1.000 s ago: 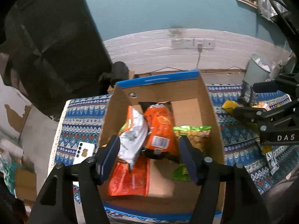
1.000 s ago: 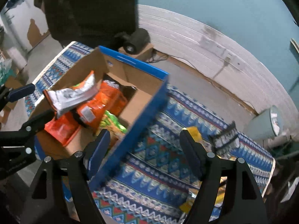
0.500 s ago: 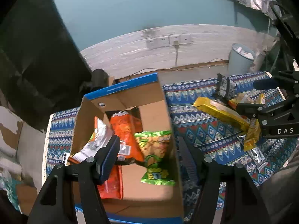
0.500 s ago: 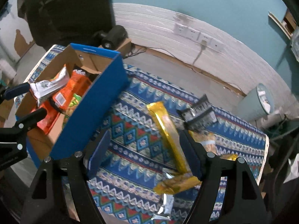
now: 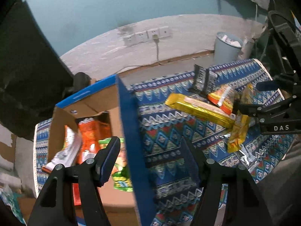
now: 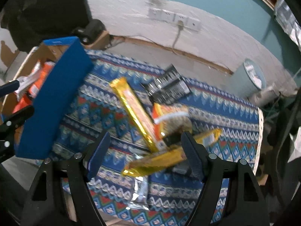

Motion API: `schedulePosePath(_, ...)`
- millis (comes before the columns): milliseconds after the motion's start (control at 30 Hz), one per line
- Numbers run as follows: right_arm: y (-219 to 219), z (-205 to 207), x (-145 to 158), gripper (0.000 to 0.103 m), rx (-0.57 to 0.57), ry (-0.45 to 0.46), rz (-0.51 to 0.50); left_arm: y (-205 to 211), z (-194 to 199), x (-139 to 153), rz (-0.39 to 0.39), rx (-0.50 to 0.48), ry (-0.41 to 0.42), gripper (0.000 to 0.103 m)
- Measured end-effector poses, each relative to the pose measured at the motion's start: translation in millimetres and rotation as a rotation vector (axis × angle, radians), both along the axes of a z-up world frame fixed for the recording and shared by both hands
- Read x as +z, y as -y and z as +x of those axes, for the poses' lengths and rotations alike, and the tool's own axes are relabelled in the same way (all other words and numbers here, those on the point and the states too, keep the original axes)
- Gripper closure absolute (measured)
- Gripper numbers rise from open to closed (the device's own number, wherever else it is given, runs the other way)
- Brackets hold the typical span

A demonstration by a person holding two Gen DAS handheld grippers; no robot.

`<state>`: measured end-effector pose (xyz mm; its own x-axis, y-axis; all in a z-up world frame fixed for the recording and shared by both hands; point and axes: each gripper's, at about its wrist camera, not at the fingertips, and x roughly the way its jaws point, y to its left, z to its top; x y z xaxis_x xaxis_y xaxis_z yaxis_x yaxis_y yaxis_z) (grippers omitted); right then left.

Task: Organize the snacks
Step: 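Grasp the silver foil packet with the left tool while the right tool grasps the tall gold bag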

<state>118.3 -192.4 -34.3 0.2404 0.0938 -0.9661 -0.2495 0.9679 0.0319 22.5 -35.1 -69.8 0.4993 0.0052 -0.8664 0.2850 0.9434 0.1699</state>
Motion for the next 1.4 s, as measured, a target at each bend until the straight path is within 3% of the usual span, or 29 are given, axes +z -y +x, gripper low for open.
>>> schedulePosePath(367,38.2,6.6,-44.8,0.026,-0.083,-0.088,-0.023,35.1,18.9,-48.2,0.034,-0.037,-0.108,0.035)
schedulePosePath(633,40.2,15.0,-71.8,0.026,-0.106,-0.133,-0.037,46.4,30.1,-69.9,0.067,-0.053,-0.146,0.035)
schedulePosePath(833,37.4,18.1,-91.8,0.026,-0.099,-0.169,-0.073,51.2,35.6,-76.4,0.066,-0.056,-0.163,0.035)
schedulePosePath(1033,42.8,9.6,-92.9,0.025,-0.081,-0.182,-0.109,61.7,35.4,-77.5,0.050,-0.072,-0.188,0.035)
schedulePosePath(1400,91.6,-22.4,-103.7,0.025,-0.154,-0.241,-0.106,104.5,24.0,-79.8,0.084,-0.159,-0.202,0.034)
